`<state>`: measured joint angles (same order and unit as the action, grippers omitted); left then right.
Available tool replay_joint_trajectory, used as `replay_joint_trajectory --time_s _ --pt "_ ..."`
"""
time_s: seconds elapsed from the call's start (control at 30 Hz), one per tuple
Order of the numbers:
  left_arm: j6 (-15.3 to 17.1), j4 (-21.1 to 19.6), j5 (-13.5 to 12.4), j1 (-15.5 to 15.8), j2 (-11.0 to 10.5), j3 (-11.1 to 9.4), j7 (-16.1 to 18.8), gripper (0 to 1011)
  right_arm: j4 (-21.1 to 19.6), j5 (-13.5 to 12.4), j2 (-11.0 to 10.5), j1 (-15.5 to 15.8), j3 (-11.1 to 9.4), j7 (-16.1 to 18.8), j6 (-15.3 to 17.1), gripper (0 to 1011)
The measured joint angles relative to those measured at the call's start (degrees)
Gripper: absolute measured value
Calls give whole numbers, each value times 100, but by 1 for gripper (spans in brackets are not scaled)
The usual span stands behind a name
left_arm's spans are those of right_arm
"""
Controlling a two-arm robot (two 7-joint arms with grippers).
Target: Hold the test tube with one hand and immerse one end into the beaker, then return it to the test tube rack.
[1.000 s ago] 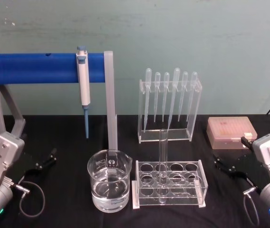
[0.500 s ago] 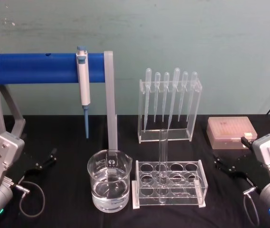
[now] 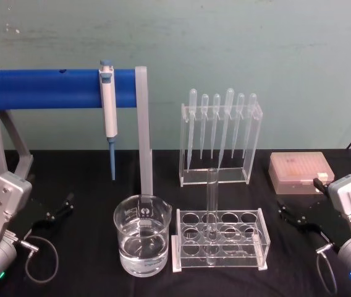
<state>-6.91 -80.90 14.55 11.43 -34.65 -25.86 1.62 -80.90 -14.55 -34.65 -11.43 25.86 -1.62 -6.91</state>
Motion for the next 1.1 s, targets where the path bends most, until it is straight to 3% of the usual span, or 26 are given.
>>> replay_joint_trajectory --time_s 0.9,1.1 --pt "0 0 0 0 0 0 0 1000 0 0 0 0 0 0 0 1004" --pt "0 0 0 0 0 0 0 1000 -355 -2 -143 368 -190 -49 -57 1004"
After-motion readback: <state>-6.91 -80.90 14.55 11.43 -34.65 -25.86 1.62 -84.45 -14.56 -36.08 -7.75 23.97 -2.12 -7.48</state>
